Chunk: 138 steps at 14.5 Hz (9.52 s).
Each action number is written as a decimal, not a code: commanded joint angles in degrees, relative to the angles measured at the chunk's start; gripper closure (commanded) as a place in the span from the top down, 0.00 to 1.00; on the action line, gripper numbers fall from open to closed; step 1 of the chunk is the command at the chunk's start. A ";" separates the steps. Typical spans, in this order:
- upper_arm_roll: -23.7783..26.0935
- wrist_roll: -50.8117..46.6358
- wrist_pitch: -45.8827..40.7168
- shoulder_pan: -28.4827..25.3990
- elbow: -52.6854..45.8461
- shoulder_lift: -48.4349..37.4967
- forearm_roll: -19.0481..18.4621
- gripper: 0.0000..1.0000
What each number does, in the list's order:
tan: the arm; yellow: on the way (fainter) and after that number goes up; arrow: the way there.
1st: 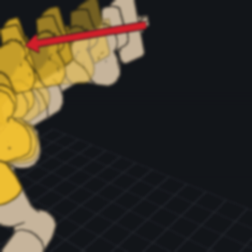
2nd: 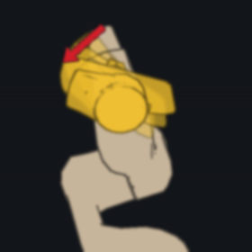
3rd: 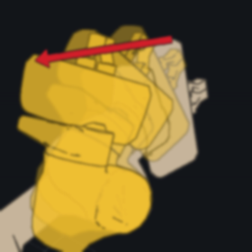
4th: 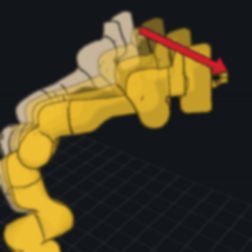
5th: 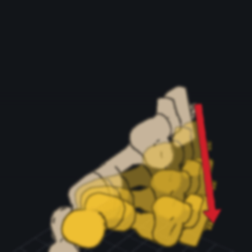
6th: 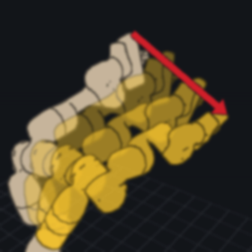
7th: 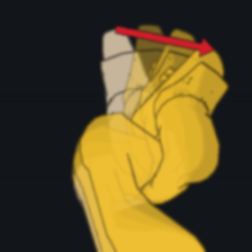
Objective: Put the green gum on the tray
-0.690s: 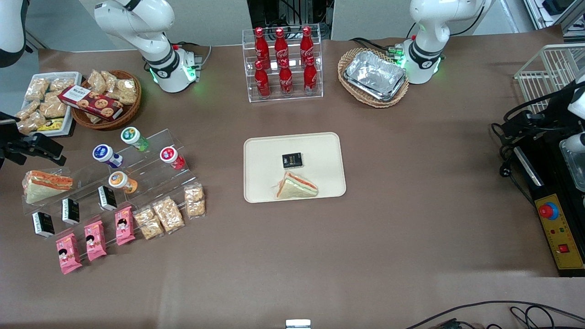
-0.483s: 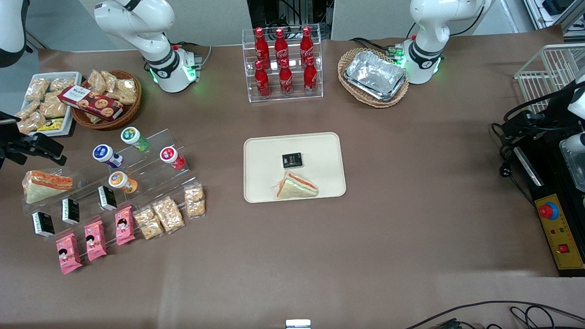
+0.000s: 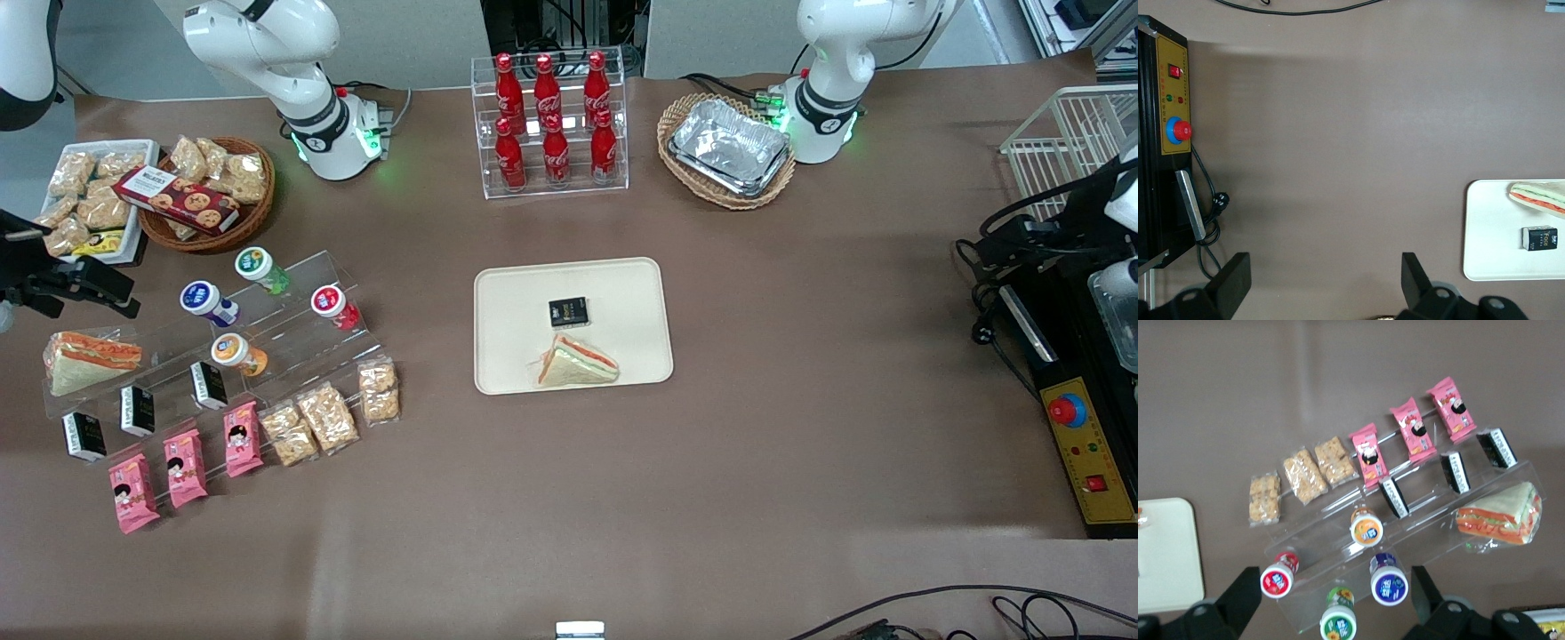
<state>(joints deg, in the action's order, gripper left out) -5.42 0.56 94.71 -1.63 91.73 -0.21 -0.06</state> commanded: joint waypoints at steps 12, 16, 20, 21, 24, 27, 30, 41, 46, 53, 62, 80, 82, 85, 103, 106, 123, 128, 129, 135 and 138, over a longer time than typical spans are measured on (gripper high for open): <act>0.76 -0.12 4.25 0.14 30.35 -25.02 -0.47 1.00; 0.76 -0.03 5.04 0.23 30.44 -23.61 -0.47 1.00; 0.76 0.67 10.38 0.23 36.13 -23.35 -0.56 1.00; 0.76 0.67 13.80 0.23 38.76 -23.52 -0.56 1.00; 0.68 0.67 20.32 0.23 43.35 -21.95 -0.56 1.00; 0.68 1.20 23.66 0.32 44.67 -18.78 -1.34 1.00; 0.41 1.20 29.11 0.67 47.92 -17.90 -1.70 1.00; 0.06 0.76 28.95 0.58 52.67 -20.00 -1.52 1.00; 0.15 0.06 29.12 0.14 54.52 -21.33 -1.35 1.00; 0.15 -0.65 31.84 0.05 56.72 -21.50 -1.35 1.00; 0.68 -2.58 34.05 -0.12 58.30 -21.50 -1.35 0.85; 0.85 -3.72 24.05 -0.83 50.25 -21.06 -1.35 0.48; 0.76 -3.11 17.47 -0.74 43.40 -20.28 -1.44 0.48; 0.76 -3.02 5.87 -0.74 29.26 -16.60 -1.35 0.49; 1.82 -38.52 9.76 -31.93 10.91 5.21 6.30 0.49; 1.82 -41.51 17.76 -35.62 14.43 8.98 6.56 0.49; 1.82 -41.69 50.04 -43.37 31.41 21.13 6.39 0.87; 1.29 -41.08 45.85 -42.41 28.78 18.07 6.39 1.00; 0.42 -40.55 41.21 -41.44 26.60 16.05 6.13 1.00; -0.47 -29.85 13.68 -28.89 0.95 14.62 5.68 1.00; -0.55 -21.69 13.04 -19.93 -2.77 14.36 4.55 1.00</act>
<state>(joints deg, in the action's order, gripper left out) -6.39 -28.30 109.61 -28.72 94.17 11.91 5.13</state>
